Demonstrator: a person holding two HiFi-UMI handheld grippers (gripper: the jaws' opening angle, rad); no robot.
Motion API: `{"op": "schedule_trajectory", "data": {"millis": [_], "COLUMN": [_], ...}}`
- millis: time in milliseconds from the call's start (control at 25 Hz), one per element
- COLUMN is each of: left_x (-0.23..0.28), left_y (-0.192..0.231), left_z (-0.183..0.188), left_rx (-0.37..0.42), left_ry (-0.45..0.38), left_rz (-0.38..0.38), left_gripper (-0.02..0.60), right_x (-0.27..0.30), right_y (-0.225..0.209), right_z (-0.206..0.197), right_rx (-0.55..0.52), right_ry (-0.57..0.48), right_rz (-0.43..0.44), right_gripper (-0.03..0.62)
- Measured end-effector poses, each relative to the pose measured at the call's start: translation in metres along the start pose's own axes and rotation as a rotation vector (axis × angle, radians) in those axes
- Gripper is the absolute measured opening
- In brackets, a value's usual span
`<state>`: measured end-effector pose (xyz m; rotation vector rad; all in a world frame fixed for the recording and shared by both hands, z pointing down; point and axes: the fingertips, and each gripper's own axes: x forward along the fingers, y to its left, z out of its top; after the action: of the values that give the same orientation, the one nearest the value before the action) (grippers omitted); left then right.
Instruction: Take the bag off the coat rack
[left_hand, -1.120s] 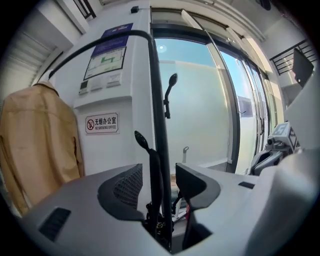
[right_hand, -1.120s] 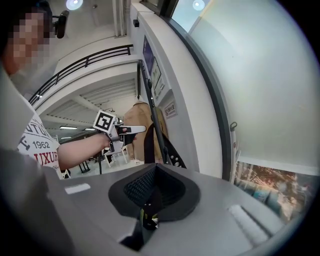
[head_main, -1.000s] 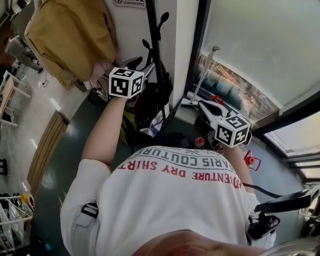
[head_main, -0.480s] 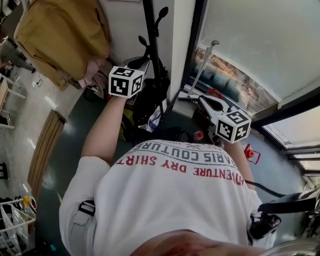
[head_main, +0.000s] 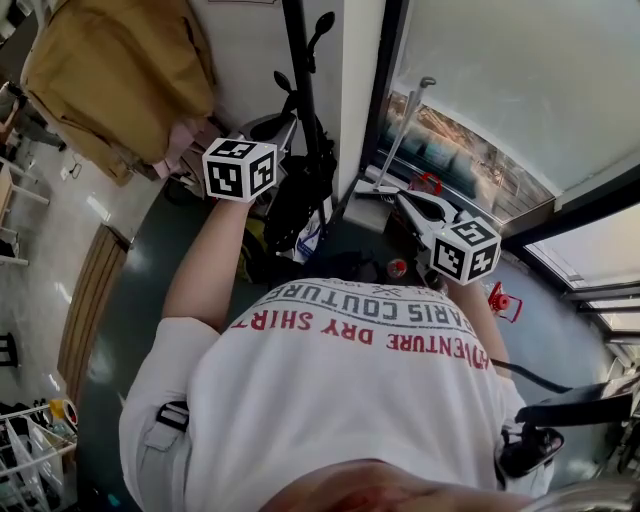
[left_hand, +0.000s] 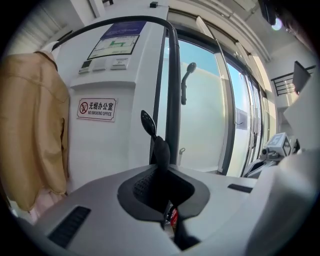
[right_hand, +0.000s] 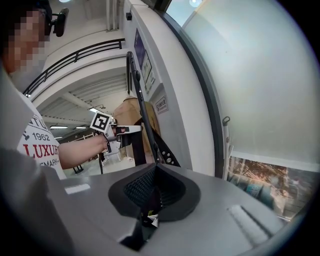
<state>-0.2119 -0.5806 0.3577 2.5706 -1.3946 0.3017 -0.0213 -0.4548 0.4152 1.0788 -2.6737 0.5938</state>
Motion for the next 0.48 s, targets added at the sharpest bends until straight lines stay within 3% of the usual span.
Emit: {"op": "schedule_trajectory", "data": {"millis": [480], "left_x": [-0.013], "left_y": [-0.007], "left_z": [0.050], "left_rx": [-0.005], "left_ry": [-0.058], "left_rz": [-0.009], "left_gripper": [0.005], "right_x": [-0.008], "right_y": [-0.011], "right_z": [-0.011], "right_rx": [0.032], "right_ry": [0.002], "right_rz": [-0.029], "right_gripper": [0.002]}}
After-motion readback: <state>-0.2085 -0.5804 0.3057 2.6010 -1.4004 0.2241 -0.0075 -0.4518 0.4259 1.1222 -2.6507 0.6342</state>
